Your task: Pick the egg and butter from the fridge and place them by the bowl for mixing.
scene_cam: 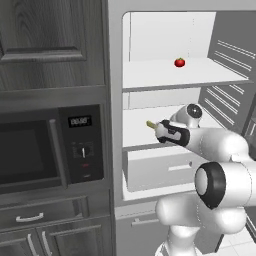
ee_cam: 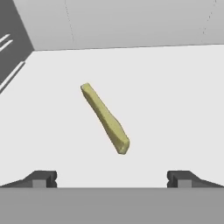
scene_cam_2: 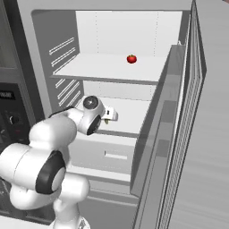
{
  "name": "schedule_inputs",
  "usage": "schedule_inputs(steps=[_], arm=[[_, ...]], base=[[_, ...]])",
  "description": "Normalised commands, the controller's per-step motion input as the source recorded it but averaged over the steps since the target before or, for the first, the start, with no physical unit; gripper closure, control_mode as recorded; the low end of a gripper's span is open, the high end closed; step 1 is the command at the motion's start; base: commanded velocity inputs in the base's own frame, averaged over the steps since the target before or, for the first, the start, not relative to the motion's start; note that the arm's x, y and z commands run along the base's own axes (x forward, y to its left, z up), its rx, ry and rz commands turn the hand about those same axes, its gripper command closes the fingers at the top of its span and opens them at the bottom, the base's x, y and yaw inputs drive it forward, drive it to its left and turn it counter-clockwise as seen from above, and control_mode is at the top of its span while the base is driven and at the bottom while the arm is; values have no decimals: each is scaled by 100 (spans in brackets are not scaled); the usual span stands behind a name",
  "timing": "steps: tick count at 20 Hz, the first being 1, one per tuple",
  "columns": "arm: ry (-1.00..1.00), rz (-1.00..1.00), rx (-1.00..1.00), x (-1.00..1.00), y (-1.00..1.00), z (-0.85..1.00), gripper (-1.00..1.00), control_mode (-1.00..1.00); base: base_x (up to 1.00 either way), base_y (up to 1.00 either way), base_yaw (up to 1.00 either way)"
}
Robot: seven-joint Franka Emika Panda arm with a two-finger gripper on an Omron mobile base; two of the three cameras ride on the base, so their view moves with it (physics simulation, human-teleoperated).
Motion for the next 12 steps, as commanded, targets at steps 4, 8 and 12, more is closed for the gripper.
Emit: schedule_inputs(steps=[4,8,12], arm=[[0,0,0,45,0,-19,-100,-100],[0,0,0,50,0,-5,-100,-100],[0,0,0,46,0,-18,-100,-100]], base=[[0,0,0],[0,0,0],[0,0,0]])
